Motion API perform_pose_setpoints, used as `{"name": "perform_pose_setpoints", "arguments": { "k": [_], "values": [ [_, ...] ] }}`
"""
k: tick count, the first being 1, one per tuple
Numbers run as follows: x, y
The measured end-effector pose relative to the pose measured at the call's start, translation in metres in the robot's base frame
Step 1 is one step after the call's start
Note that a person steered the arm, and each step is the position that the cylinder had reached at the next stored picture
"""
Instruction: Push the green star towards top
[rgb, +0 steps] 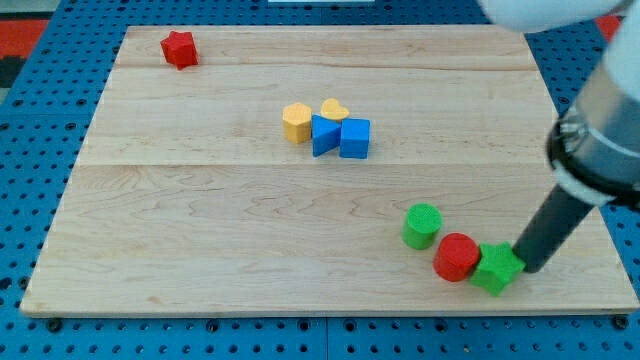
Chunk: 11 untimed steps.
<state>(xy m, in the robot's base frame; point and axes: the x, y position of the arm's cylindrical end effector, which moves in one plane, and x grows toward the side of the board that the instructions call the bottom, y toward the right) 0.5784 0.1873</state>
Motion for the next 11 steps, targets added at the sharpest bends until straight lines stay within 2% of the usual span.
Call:
{"name": "perform_pose_setpoints", "arguments": {
  "k": [1,2,4,5,6,7,8,9,10,11],
  "values": [
    [0.008,0.007],
    [0.039,0.054],
    [0.018,-0.060],
    [-0.027,-0.059],
    [-0.039,-0.050],
    [0.013,-0.040],
    [0.006,-0.098],
    [-0.039,-0.105],
    [-0.071,-0.087],
    [-0.113,-0.038]
  ]
}}
